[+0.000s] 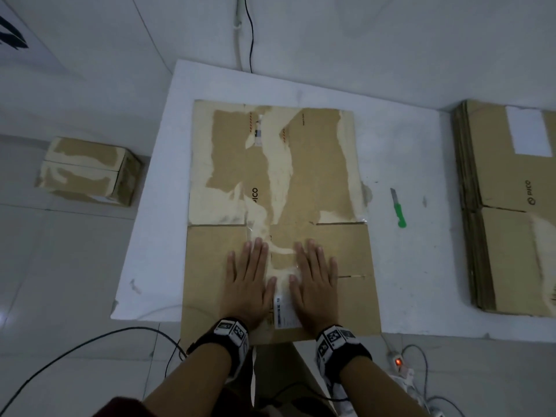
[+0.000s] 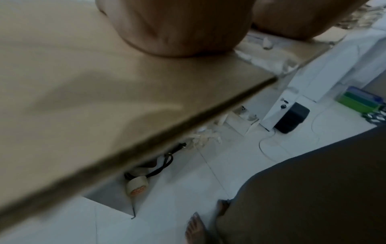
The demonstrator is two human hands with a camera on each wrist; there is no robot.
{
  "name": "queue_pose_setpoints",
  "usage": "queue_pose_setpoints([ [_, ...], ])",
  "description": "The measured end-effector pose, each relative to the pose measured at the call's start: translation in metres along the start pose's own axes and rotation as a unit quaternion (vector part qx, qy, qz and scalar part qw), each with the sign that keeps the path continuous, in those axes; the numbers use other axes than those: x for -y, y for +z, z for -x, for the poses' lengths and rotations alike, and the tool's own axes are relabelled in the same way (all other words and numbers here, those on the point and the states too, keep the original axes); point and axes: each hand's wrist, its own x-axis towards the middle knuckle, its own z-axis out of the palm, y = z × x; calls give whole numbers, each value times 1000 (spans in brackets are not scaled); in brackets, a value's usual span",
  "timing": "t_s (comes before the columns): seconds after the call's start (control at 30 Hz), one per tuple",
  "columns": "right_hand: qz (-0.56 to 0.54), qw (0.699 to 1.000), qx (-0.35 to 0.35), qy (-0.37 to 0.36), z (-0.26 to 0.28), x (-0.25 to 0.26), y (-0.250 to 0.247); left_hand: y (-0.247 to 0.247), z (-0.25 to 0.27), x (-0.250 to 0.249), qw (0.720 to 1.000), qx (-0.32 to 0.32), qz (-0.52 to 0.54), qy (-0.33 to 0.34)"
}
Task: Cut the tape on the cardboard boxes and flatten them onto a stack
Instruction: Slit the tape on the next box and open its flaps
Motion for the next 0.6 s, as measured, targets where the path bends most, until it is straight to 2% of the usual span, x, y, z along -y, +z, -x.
queue_pose_setpoints([
  [0.13,-31,999,-41,15,-7,2,-5,-5,-6,0,998,-47,34,-6],
  [0.2,-42,995,-80,34,-31,5,-8,-12,-30,0,995,-85,41,-16],
  [0.27,-12,995,-78,54,-62,7,-10,-23,-64,5,994,-97,39,-16],
  [0.4,23,997,-70,33,-136,5,-11,-37,-135,28,996,-83,27,-13],
  [0.6,2,999,-53,-1,-248,0,-21,-51,-234,59,997,-62,21,-48],
])
